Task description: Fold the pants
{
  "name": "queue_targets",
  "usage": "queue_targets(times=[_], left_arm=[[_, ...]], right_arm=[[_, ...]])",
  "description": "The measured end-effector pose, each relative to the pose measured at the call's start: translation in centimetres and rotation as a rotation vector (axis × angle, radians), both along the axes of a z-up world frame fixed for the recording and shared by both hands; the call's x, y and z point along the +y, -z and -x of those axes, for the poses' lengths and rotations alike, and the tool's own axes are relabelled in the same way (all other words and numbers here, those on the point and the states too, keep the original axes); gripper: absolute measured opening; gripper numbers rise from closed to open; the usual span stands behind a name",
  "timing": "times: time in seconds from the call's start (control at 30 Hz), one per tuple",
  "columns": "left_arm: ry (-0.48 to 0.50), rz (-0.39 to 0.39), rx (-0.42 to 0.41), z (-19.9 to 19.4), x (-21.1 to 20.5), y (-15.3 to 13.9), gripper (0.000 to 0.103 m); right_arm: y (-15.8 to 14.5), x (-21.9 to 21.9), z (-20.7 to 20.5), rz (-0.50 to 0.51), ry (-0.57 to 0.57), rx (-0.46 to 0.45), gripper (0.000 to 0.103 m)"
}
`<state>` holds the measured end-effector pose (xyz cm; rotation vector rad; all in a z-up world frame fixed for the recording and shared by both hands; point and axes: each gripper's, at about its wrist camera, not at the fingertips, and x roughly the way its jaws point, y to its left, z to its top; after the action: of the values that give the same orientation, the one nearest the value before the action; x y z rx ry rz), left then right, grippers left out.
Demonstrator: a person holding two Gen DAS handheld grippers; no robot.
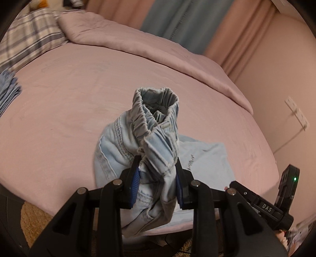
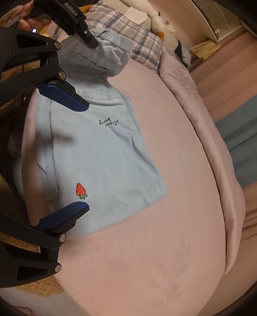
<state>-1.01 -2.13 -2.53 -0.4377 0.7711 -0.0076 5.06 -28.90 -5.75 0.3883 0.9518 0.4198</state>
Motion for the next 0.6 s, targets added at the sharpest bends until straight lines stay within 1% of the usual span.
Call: queue_targets(times=[0.1,0.17,0.27,0.3,0.33,0.43,0.47,0.53,0.6], left_arm=[[0.046,-0.014,0.031,-1.3,-1.1,1.2,0.029],[0.072,-0.003,0.094,-2.4,-1.6,3.4,0.029],[0.092,0.004,0.153,-3.3,-2.2,6.1,0.031],[0.102,0.031,0.168,-3.5,-2.1,6.9,0.033],[0.101,0.053,0.171,-3.5,-2.0,7.4,0.033],[0.107,0.087,0.163,-3.3,-1.5,7.5,0.036],[0.109,0.106,0.158,-3.2,-1.2,7.4,0.039],[0.126,0.136,0.146,-2.6,-0.9,7.3,0.049],[0.151,0.166,0.127,-1.7,-0.7,6.6,0.071]], right_arm=[[0.2,-0.1,-0.1,-0.006,0.013,0.006,0.092],[0.4,0.0,-0.2,-0.009,0.019,0.014,0.092],[0.7,0.0,-0.3,-0.013,0.015,0.027,0.092],[0.8,0.0,-0.2,-0.013,0.012,0.028,0.092],[0.8,0.0,-0.1,-0.011,0.01,0.028,0.092],[0.9,0.0,-0.2,-0.008,0.007,0.032,0.092],[0.9,0.0,-0.2,-0.008,0.007,0.035,0.092],[0.8,0.1,-0.2,-0.004,0.006,0.036,0.092],[0.7,0.4,-0.3,-0.002,-0.002,0.034,0.092]])
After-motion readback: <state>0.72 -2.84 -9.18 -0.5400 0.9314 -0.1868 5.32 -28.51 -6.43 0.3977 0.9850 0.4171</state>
